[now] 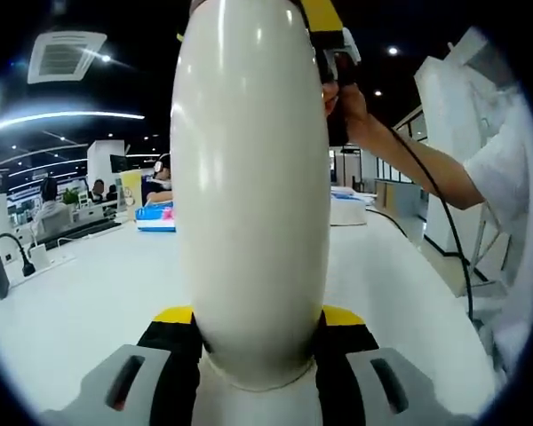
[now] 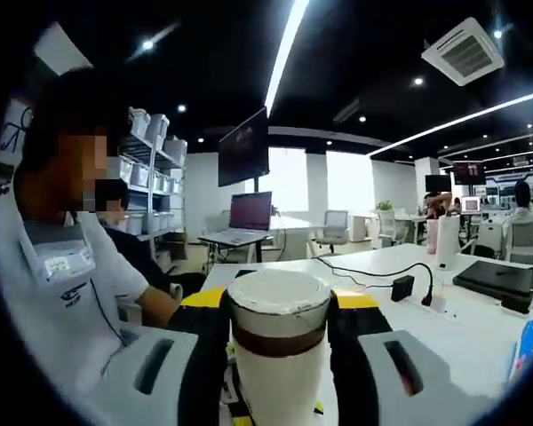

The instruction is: Grasp the water cup twist off the cup lid place the cup lid on the table

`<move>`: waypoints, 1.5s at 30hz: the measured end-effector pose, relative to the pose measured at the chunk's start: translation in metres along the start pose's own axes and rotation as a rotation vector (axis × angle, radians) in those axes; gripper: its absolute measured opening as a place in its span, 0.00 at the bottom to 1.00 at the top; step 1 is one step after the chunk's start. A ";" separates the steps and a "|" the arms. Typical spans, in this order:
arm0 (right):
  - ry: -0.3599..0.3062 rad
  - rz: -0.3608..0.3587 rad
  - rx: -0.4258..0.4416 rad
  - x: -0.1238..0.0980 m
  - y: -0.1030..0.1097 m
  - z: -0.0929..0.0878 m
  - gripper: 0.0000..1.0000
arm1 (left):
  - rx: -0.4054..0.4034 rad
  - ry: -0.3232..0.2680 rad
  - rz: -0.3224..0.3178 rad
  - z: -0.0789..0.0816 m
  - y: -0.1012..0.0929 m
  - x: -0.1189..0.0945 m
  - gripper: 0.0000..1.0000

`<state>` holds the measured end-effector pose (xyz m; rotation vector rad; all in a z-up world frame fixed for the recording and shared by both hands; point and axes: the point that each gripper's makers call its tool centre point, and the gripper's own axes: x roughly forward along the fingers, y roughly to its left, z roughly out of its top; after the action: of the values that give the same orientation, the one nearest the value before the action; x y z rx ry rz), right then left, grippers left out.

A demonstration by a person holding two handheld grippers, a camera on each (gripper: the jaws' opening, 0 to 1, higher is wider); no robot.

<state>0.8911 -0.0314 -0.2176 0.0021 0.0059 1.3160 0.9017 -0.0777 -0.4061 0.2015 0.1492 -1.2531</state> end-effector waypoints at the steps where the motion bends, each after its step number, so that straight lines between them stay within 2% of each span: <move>1: 0.003 0.000 -0.004 0.001 0.001 0.000 0.46 | -0.001 0.000 0.000 0.000 0.000 0.000 0.51; 9: 0.017 -0.037 -0.055 0.003 0.001 0.000 0.48 | -0.001 0.002 0.003 0.000 0.000 0.000 0.51; 13: 0.026 -0.097 -0.065 0.003 -0.001 0.002 0.50 | 0.000 0.003 0.003 0.000 0.000 0.000 0.51; 19: 0.015 -0.226 -0.099 0.001 0.005 0.013 0.63 | 0.002 0.005 0.002 0.000 0.000 0.001 0.51; 22: 0.012 -0.320 -0.108 -0.001 0.004 0.017 0.68 | 0.003 0.006 0.002 0.000 0.000 0.001 0.51; 26: -0.010 -0.561 -0.074 -0.004 -0.002 0.022 0.83 | 0.004 0.007 0.002 0.000 0.000 0.001 0.51; 27: -0.014 -0.581 -0.069 -0.004 -0.002 0.022 0.87 | 0.004 0.007 0.002 0.000 0.000 0.001 0.51; 28: -0.028 -0.660 -0.083 -0.005 -0.003 0.025 0.90 | 0.004 0.007 0.002 0.000 0.000 0.001 0.51; 30: -0.082 -0.763 -0.100 -0.003 -0.005 0.034 0.95 | 0.004 0.007 0.003 0.000 0.000 0.001 0.51; 35: -0.065 -0.965 -0.143 0.007 -0.001 0.031 0.95 | 0.005 0.008 0.005 0.000 -0.001 0.001 0.51; 40: -0.099 -1.132 -0.162 -0.004 -0.009 0.033 0.95 | 0.007 0.010 0.005 0.000 -0.001 0.000 0.51; 42: -0.104 -1.183 -0.166 -0.009 -0.013 0.033 0.93 | 0.007 0.010 0.005 0.000 -0.001 0.000 0.51; 45: -0.109 -1.198 -0.152 -0.006 -0.016 0.031 0.89 | 0.008 0.011 0.005 0.000 -0.001 0.000 0.51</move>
<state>0.9053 -0.0409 -0.1869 -0.0515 -0.1633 0.1148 0.9013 -0.0780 -0.4063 0.2154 0.1528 -1.2479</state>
